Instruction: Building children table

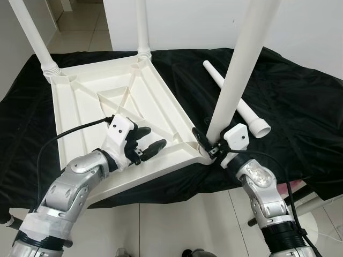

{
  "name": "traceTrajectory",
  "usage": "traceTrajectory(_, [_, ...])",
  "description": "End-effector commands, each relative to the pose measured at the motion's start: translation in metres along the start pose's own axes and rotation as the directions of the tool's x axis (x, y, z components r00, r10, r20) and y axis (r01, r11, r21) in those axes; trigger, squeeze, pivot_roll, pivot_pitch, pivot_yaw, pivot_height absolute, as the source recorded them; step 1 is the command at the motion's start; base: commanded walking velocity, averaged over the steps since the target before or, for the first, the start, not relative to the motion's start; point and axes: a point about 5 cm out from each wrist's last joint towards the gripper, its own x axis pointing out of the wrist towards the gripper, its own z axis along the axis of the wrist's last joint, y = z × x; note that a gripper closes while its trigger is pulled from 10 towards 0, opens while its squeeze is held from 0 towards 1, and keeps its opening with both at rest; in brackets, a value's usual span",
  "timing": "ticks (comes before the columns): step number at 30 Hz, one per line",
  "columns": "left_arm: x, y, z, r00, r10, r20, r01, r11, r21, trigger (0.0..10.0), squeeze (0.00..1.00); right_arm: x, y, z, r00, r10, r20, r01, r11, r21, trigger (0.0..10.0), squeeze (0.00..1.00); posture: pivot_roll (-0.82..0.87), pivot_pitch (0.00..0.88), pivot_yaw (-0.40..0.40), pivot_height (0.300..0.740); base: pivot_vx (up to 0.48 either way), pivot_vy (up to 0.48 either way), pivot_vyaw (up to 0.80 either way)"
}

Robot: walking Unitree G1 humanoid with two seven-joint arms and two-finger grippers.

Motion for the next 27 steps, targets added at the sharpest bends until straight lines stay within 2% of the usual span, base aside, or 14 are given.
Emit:
traceTrajectory(1, [-0.002,-0.009,-0.001,0.989,-0.145,-0.02,0.145,0.989,0.004,10.0,0.0,-0.008,0.002,-0.023,0.994,-0.012,-0.112,0.018,0.998,0.056,10.0,0.0,-0.04,0.112,0.001,0.74,0.0,0.0,0.0])
traceTrajectory(3, [-0.002,-0.009,-0.001,0.99,-0.142,-0.022,0.142,0.99,0.003,10.0,0.0,-0.005,0.001,-0.026,0.993,-0.022,-0.113,0.03,0.997,0.071,10.0,0.0,-0.05,0.115,0.003,0.74,0.0,0.0,0.0])
traceTrajectory(7, [-0.002,-0.009,0.0,0.99,-0.139,-0.025,0.139,0.99,0.004,10.0,0.0,-0.002,0.005,-0.024,0.995,0.01,-0.099,-0.007,1.0,0.029,10.0,0.0,-0.04,0.117,0.003,0.74,0.0,0.0,0.0])
traceTrajectory(15, [-0.005,-0.008,0.002,0.991,-0.135,-0.027,0.135,0.991,0.004,10.0,0.0,-0.007,0.01,-0.026,0.993,0.073,-0.097,-0.075,0.997,-0.015,10.0,0.0,-0.04,0.116,0.005,0.74,0.0,0.0,0.0])
traceTrajectory(20, [-0.005,-0.007,0.004,0.991,-0.132,-0.028,0.132,0.991,0.009,10.0,0.0,-0.01,0.008,-0.03,0.991,0.079,-0.11,-0.079,0.997,0.007,10.0,0.0,-0.04,0.117,0.007,0.74,0.0,0.0,0.0])
traceTrajectory(21, [-0.005,-0.006,0.005,0.991,-0.13,-0.026,0.13,0.991,0.013,10.0,0.0,-0.008,0.005,-0.034,0.987,0.054,-0.151,-0.047,0.998,0.051,10.0,0.0,-0.04,0.118,0.008,0.74,0.0,0.0,0.0])
traceTrajectory(27, [-0.005,-0.005,0.006,0.992,-0.128,-0.023,0.128,0.992,0.016,10.0,0.0,-0.004,0.003,-0.039,0.978,0.017,-0.208,0.002,0.996,0.093,10.0,0.0,-0.04,0.118,0.006,0.74,0.0,0.0,0.0])
